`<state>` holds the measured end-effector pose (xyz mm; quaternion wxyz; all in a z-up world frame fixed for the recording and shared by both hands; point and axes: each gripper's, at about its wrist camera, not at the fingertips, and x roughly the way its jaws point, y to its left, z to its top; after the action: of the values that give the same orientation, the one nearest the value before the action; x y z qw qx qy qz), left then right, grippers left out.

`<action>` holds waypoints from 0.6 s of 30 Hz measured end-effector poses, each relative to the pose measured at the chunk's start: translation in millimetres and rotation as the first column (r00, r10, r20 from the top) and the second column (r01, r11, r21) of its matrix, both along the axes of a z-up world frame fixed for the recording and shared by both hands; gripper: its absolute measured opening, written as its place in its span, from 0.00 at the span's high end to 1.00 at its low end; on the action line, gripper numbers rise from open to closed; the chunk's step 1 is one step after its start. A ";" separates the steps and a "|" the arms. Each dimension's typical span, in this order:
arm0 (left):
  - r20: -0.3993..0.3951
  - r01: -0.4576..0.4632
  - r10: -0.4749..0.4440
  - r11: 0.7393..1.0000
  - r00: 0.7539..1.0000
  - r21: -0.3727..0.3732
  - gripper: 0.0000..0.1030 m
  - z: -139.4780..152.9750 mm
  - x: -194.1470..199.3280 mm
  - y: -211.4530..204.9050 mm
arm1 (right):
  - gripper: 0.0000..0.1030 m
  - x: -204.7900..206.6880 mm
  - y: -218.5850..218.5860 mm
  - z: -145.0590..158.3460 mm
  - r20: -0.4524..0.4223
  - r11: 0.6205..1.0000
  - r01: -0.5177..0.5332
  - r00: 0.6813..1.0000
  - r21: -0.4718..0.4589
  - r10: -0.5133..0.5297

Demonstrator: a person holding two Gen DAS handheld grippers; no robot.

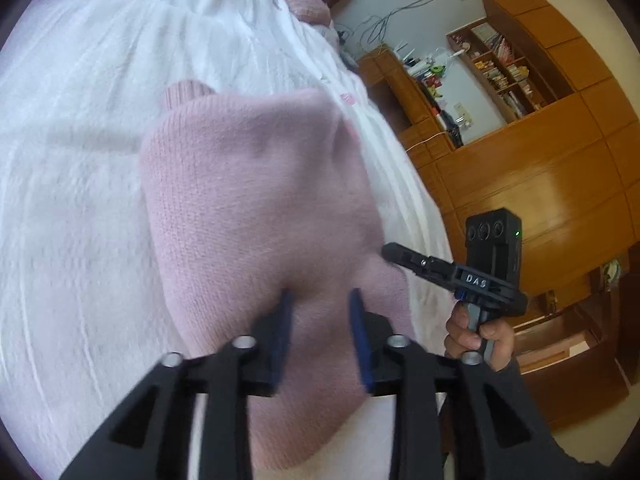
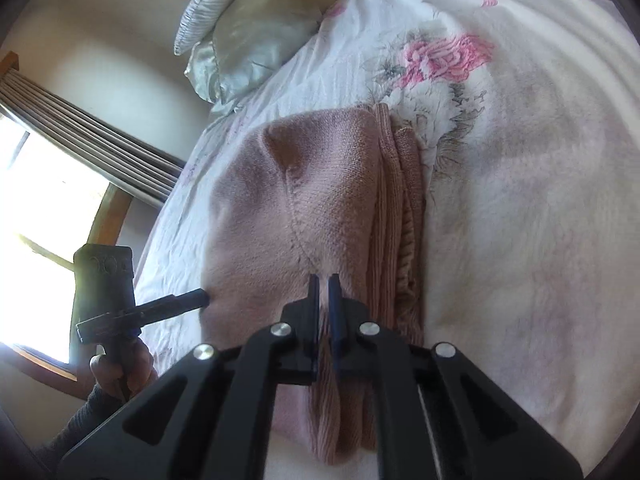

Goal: Fold small clothes

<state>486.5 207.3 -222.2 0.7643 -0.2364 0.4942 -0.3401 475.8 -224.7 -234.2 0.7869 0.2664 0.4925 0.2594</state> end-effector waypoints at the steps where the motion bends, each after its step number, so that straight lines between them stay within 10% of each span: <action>1: 0.014 0.006 -0.005 1.000 1.000 -0.014 0.50 4.0 -8.5 2.3 | 0.95 -8.1 -1.2 2.2 0.009 1.000 -0.002 1.000 0.020 0.002; 9: -0.055 0.001 0.004 0.997 0.999 0.078 0.49 -14.3 -17.6 -13.7 | 0.96 -3.4 -14.4 -24.2 -0.071 0.993 0.119 0.990 -0.022 -0.120; 12: -0.020 0.003 -0.002 0.999 1.000 0.032 0.28 8.6 -35.9 -2.8 | 0.90 -23.0 -23.3 -5.8 -0.042 0.995 0.092 0.995 0.036 -0.091; 18: -0.066 -0.097 0.101 0.993 0.993 0.066 0.17 -13.0 -67.2 49.9 | 0.33 -60.9 -30.8 -13.2 -0.092 0.997 0.054 0.995 0.057 -0.049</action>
<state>419.2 257.2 -235.1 0.7696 -0.2482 0.5186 -0.2777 414.9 -255.5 -247.4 0.7620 0.3138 0.5126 0.2411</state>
